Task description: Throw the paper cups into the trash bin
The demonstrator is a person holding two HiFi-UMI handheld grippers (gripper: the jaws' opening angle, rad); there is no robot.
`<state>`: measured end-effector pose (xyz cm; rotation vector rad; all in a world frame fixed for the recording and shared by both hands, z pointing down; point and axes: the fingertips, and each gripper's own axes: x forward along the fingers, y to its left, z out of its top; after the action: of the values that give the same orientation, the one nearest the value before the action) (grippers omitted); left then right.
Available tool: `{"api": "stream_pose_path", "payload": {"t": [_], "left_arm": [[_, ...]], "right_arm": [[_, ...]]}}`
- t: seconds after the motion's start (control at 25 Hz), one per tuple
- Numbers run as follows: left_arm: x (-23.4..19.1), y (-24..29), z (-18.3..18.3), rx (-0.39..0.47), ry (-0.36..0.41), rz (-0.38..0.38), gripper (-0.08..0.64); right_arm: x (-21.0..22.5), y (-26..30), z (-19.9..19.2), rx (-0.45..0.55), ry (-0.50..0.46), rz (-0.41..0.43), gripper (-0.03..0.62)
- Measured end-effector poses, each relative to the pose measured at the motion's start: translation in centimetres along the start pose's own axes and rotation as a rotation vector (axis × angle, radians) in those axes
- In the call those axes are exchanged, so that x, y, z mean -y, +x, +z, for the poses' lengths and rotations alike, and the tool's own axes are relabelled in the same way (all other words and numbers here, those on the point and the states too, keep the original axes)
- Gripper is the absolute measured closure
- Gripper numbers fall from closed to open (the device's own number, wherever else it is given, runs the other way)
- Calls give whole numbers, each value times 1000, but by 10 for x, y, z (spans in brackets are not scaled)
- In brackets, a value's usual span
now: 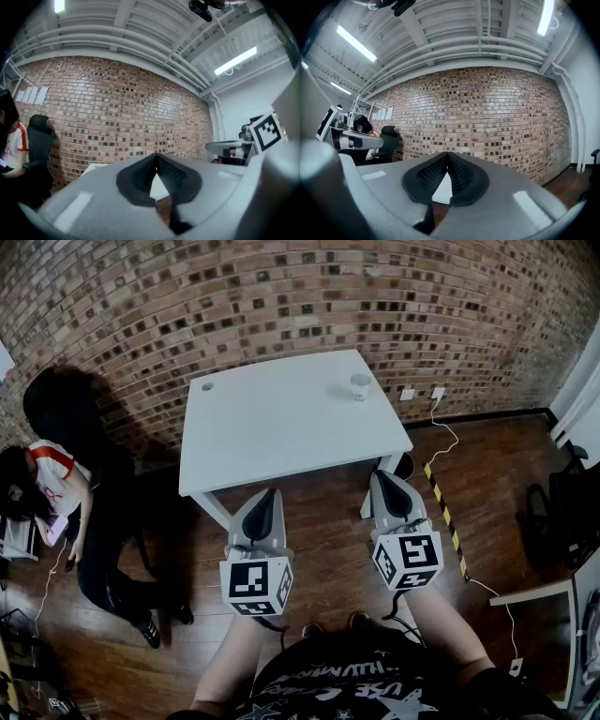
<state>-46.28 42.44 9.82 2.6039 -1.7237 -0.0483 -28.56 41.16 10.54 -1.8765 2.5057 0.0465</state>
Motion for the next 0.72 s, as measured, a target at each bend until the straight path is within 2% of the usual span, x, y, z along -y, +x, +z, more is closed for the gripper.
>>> {"api": "stream_pose_path", "payload": {"t": [0.2, 0.4, 0.72], "left_arm": [[-23, 8, -7, -3, -10, -2, 555], [-23, 23, -14, -12, -9, -13, 555], [-29, 89, -20, -9, 37, 34, 555]], "right_arm": [[0, 11, -1, 2, -4, -34, 584], [12, 24, -9, -8, -1, -40, 585], [61, 102, -22, 42, 57, -14, 585]]}}
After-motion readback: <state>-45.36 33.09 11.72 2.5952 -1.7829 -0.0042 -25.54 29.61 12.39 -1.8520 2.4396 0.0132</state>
